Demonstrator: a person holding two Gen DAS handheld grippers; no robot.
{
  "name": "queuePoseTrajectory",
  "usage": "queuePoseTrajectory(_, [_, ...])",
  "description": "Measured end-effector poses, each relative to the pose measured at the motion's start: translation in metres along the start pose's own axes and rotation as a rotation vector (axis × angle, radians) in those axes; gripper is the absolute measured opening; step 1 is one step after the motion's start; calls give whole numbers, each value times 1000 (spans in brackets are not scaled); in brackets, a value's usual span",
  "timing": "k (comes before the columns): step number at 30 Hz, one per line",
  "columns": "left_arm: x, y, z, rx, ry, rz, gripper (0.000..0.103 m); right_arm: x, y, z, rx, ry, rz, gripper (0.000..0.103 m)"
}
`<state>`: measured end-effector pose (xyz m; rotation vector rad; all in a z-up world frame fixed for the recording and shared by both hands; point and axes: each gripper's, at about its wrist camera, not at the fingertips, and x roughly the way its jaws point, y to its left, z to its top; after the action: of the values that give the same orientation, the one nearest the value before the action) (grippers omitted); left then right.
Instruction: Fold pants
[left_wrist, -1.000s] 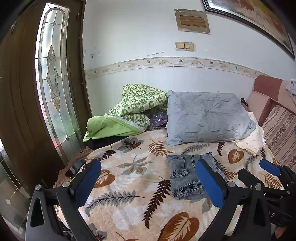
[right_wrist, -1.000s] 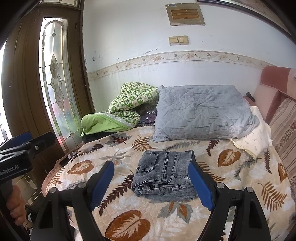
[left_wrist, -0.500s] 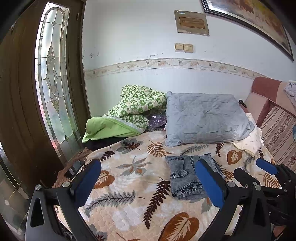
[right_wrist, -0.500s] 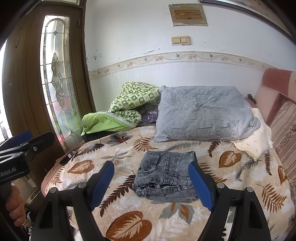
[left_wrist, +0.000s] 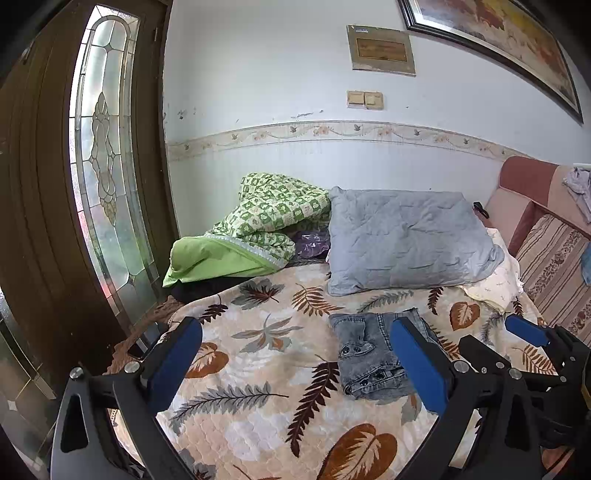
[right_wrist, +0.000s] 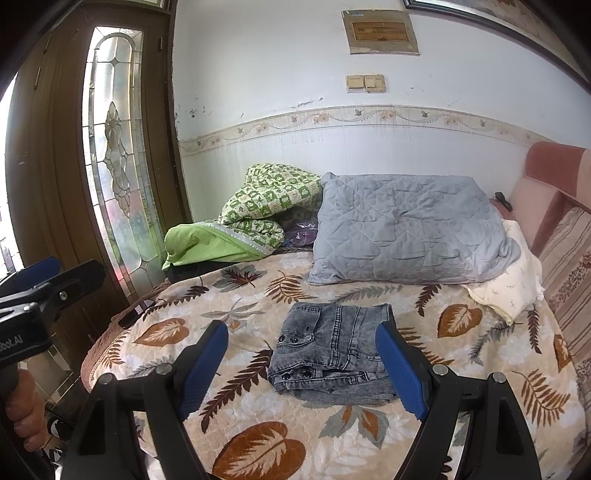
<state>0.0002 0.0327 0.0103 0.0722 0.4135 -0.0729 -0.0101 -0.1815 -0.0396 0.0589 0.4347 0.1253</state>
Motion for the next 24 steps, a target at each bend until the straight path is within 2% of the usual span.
queuePoseTrajectory(24, [5, 5, 0, -9, 7, -2, 102, 11, 5, -2, -16, 19, 5, 85])
